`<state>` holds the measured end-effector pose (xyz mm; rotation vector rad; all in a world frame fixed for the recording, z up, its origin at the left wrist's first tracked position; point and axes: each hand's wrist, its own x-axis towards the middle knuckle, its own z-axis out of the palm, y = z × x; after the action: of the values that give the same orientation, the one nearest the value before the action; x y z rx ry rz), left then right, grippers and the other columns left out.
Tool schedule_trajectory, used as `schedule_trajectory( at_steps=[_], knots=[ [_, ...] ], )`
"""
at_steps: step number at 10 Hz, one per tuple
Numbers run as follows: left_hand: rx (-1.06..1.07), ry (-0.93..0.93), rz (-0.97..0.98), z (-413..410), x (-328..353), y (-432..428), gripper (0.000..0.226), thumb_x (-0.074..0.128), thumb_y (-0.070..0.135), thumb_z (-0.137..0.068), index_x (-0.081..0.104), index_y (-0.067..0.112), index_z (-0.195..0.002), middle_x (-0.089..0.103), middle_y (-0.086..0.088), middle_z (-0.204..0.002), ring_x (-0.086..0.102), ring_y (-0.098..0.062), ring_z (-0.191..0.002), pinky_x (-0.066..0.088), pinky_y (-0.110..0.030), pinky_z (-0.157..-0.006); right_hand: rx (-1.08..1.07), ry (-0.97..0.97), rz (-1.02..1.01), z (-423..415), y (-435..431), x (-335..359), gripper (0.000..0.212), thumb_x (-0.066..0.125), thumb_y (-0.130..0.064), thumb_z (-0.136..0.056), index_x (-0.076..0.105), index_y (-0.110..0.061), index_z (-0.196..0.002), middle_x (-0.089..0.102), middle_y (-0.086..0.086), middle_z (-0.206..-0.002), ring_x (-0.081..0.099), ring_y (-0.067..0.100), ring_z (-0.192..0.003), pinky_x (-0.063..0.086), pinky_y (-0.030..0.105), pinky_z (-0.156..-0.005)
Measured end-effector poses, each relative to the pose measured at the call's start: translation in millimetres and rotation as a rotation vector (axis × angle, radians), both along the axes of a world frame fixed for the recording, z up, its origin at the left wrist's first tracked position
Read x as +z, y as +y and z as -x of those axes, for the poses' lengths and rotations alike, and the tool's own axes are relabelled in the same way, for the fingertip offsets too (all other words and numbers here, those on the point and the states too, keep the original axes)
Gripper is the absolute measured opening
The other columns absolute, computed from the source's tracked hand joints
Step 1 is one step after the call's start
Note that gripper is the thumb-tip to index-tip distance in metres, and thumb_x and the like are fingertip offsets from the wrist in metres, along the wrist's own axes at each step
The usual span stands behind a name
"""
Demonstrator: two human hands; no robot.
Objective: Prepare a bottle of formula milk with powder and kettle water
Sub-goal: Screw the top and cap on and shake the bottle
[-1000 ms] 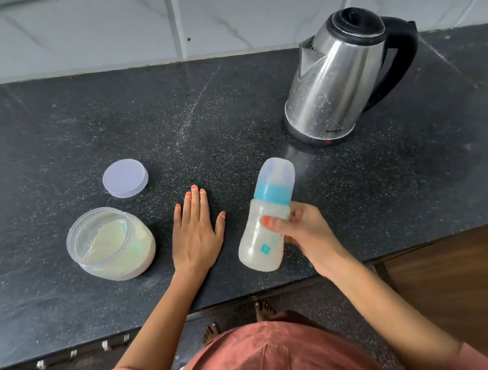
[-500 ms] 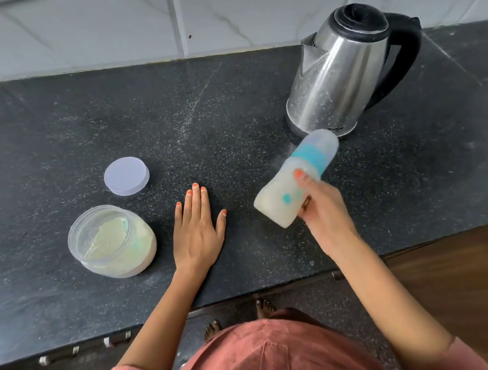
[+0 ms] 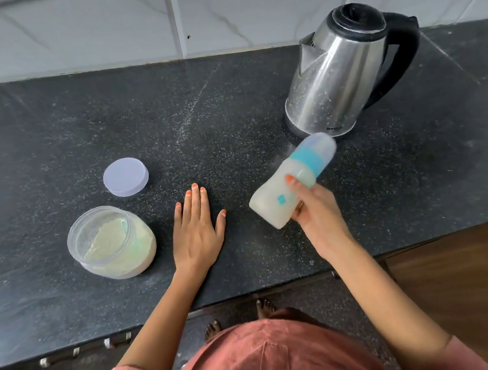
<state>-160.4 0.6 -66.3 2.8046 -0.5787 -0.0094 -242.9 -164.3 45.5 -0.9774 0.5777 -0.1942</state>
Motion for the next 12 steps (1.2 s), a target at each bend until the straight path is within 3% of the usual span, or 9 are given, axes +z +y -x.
schedule_trajectory(
  at_steps=[1,3,5,6,7,8,9,10,12],
  knots=[
    [-0.001,0.001,-0.006,-1,0,0,0.076,0.006,0.052,-0.087,0.022,0.003,-0.143,0.019,-0.012,-0.152,0.019,-0.025,-0.141,0.009,-0.038,-0.114,0.260,0.096,0.218,12,5,-2,0.022,0.068,-0.016,-0.064,0.065,-0.016,-0.086,0.071,-0.004,-0.081,0.066,0.013,-0.082,0.054,0.030,-0.076],
    [-0.001,0.001,0.003,0,0,0,0.075,0.008,0.051,-0.088,0.024,0.003,-0.142,0.021,-0.013,-0.152,0.020,-0.025,-0.141,0.011,-0.039,-0.114,-0.150,-0.076,-0.170,-6,-10,0,0.022,0.061,-0.019,-0.076,0.062,-0.017,-0.097,0.070,-0.005,-0.090,0.067,0.007,-0.085,0.056,0.027,-0.076],
    [-0.010,0.003,-0.009,-1,1,0,0.077,0.004,0.053,-0.086,0.020,0.004,-0.144,0.016,-0.012,-0.153,0.015,-0.024,-0.142,0.005,-0.037,-0.114,0.239,0.082,0.206,14,6,0,0.016,0.064,-0.004,-0.074,0.064,-0.017,-0.084,0.071,-0.008,-0.075,0.066,0.009,-0.079,0.055,0.026,-0.073],
    [-0.006,-0.003,0.002,0,1,0,0.077,0.005,0.052,-0.087,0.021,0.003,-0.143,0.017,-0.012,-0.153,0.016,-0.024,-0.142,0.007,-0.038,-0.114,-0.033,-0.049,-0.094,1,-2,4,0.015,0.059,-0.012,-0.077,0.063,-0.015,-0.092,0.072,-0.007,-0.083,0.066,0.006,-0.080,0.056,0.025,-0.074],
    [-0.009,-0.002,-0.008,0,1,0,0.077,0.003,0.053,-0.086,0.019,0.004,-0.144,0.016,-0.011,-0.153,0.014,-0.024,-0.142,0.006,-0.037,-0.114,-0.066,-0.065,-0.083,-1,-2,2,0.014,0.058,-0.012,-0.081,0.062,-0.016,-0.094,0.070,-0.006,-0.086,0.066,0.006,-0.082,0.055,0.024,-0.074],
    [-0.006,0.001,-0.015,-1,1,1,0.079,0.001,0.053,-0.085,0.017,0.005,-0.144,0.013,-0.011,-0.154,0.012,-0.023,-0.142,0.004,-0.036,-0.114,0.256,0.046,0.164,13,7,1,0.024,0.068,-0.015,-0.063,0.065,-0.015,-0.087,0.072,-0.006,-0.079,0.066,0.011,-0.082,0.055,0.026,-0.074],
    [-0.007,0.001,-0.010,0,1,0,0.078,0.002,0.053,-0.085,0.018,0.004,-0.144,0.015,-0.011,-0.153,0.014,-0.024,-0.142,0.005,-0.037,-0.114,0.203,0.010,0.102,11,1,3,0.025,0.074,-0.013,-0.062,0.065,-0.015,-0.086,0.073,-0.006,-0.077,0.067,0.009,-0.078,0.056,0.025,-0.072],
    [-0.004,0.000,-0.003,-1,0,0,0.077,0.004,0.053,-0.086,0.020,0.003,-0.143,0.017,-0.012,-0.153,0.016,-0.025,-0.142,0.008,-0.038,-0.114,-0.106,-0.073,-0.151,-3,-6,3,0.020,0.063,-0.017,-0.074,0.063,-0.015,-0.094,0.072,-0.006,-0.086,0.067,0.006,-0.080,0.057,0.026,-0.073],
    [-0.007,0.006,-0.012,-1,1,1,0.078,0.002,0.053,-0.085,0.018,0.005,-0.144,0.014,-0.011,-0.154,0.014,-0.024,-0.142,0.005,-0.037,-0.114,0.290,0.064,0.187,15,8,3,0.025,0.067,-0.017,-0.060,0.065,-0.016,-0.084,0.072,-0.007,-0.074,0.066,0.010,-0.078,0.056,0.024,-0.070]
  ],
)
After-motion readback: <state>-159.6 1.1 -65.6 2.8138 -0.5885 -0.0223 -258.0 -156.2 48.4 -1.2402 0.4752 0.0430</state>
